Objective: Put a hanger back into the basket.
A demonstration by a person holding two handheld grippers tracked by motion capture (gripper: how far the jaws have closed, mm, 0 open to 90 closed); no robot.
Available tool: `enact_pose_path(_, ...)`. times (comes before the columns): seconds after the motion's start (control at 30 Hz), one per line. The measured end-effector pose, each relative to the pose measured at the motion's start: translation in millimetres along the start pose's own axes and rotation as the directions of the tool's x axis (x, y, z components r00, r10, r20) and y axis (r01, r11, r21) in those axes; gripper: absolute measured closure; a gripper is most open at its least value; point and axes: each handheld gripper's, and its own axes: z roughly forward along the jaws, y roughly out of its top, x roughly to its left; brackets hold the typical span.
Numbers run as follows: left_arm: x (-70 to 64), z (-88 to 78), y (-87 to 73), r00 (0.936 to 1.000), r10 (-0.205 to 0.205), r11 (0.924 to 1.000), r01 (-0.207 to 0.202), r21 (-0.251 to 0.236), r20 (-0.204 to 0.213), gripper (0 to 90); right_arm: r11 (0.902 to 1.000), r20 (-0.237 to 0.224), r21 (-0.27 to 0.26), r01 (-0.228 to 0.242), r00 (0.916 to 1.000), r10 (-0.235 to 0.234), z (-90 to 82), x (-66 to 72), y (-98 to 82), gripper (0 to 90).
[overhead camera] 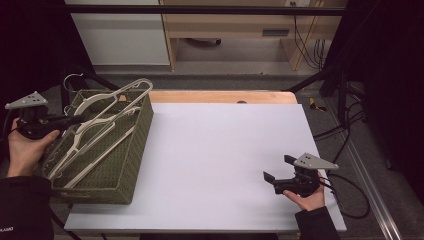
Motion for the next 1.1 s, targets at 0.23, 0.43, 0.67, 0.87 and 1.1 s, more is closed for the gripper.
enact_pose_path(0.23, 9.6, -1.2, -15.7, 0.9994, -0.023, 0.9995, 0.024, 0.023, -0.027, 86.2, 1.0, 0.001, 0.0, 0.001, 1.0, -0.001, -0.2, -0.2, 0.1, 2.4)
enact_pose_path(0.43, 9.8, 4.1, -26.9, 0.9985, -0.035, 0.9978, 0.037, 0.055, -0.042, 86.1, 1.0, 0.0, 0.005, 0.0, 1.0, 0.0, 0.4, 0.4, -0.1, 2.4)
enact_pose_path(0.67, 8.3, 23.3, -38.5, 0.9971, -0.055, 0.9893, 0.061, 0.132, -0.052, 86.1, 1.0, 0.001, 0.004, 0.001, 1.0, -0.001, -0.4, 0.0, 0.0, 2.4)
enact_pose_path(0.87, 9.5, 34.2, -51.9, 0.9936, -0.096, 0.9834, 0.104, 0.148, -0.058, 85.8, 1.0, 0.0, 0.006, 0.001, 1.0, -0.001, -0.2, 0.1, 0.0, 2.5)
enact_pose_path(1.1, 15.2, 41.3, -64.6, 0.9808, -0.167, 0.9729, 0.18, 0.144, -0.1, 84.2, 1.0, -0.001, 0.0, -0.001, 1.0, 0.001, -1.4, -0.7, 0.5, 2.5)
